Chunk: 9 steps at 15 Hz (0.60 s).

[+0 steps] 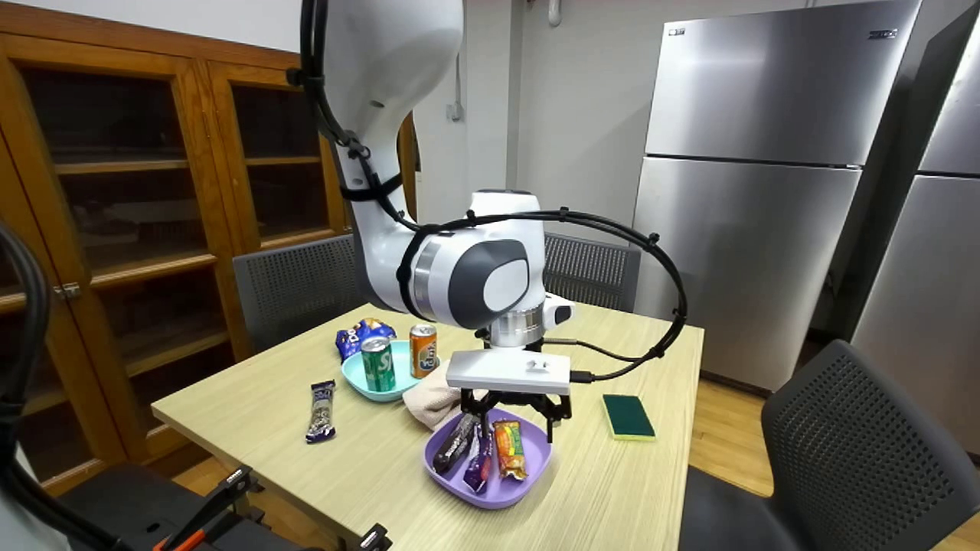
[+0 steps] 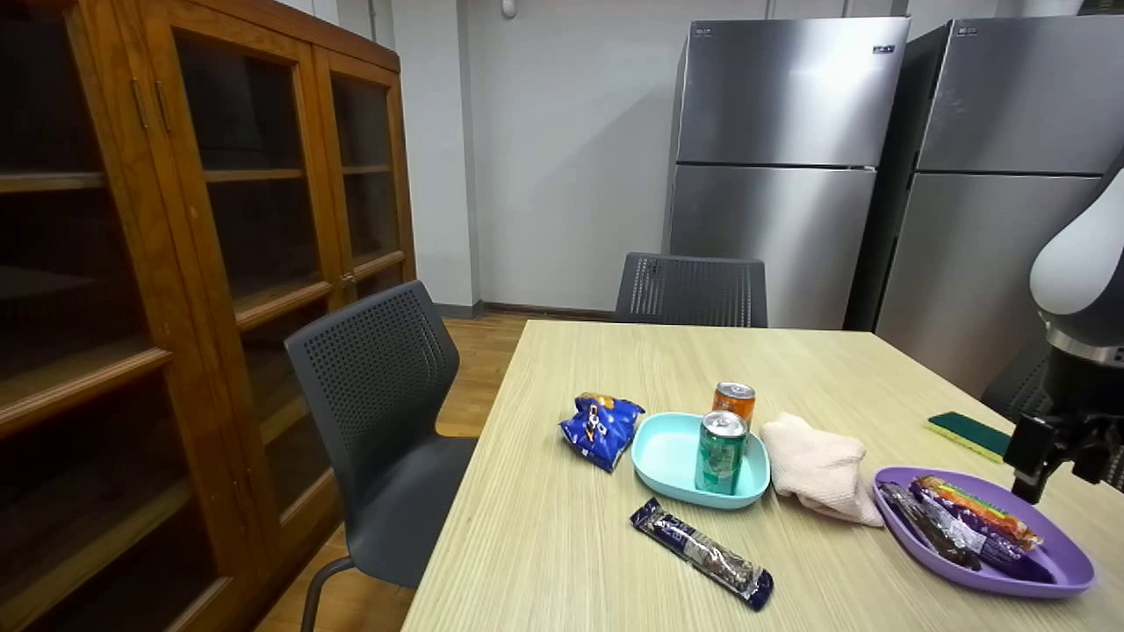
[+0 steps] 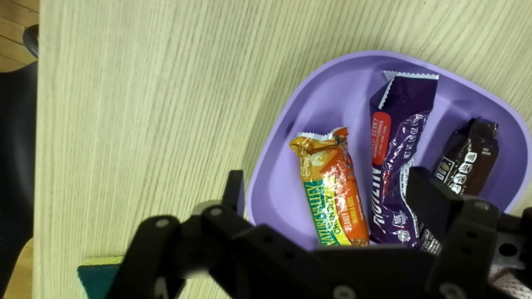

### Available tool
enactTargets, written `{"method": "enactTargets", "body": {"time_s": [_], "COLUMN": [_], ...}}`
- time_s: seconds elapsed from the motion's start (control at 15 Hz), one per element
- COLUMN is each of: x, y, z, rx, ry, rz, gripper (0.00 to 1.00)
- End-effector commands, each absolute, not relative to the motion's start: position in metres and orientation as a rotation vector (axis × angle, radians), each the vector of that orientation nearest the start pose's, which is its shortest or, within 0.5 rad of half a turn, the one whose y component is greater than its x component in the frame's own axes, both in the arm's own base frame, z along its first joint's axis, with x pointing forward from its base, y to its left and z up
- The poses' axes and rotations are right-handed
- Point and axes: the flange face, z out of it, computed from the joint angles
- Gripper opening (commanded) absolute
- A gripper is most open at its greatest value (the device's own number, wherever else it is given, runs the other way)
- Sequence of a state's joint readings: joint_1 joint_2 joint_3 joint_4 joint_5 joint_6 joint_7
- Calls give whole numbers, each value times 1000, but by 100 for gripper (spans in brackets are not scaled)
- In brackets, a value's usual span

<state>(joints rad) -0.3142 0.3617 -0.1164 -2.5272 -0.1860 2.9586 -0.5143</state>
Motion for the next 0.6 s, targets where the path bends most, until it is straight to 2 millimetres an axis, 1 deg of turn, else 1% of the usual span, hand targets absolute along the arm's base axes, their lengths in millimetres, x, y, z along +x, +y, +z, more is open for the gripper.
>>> {"method": "enactTargets", "body": {"time_s": [0.0,0.07,0.27,0.33,0.53], "x": [421,421,418,417,414], "y": [-184,-184,-166,-159,-127], "z": [148,148,160,161,162], "rx": [-3214,-3214,-3198,-3189,-3167], "ry": [-443,-443,-468,-484,-576], "rz": [-38,-38,-116,-136,-183], "gripper": [100,100,100,100,100]}}
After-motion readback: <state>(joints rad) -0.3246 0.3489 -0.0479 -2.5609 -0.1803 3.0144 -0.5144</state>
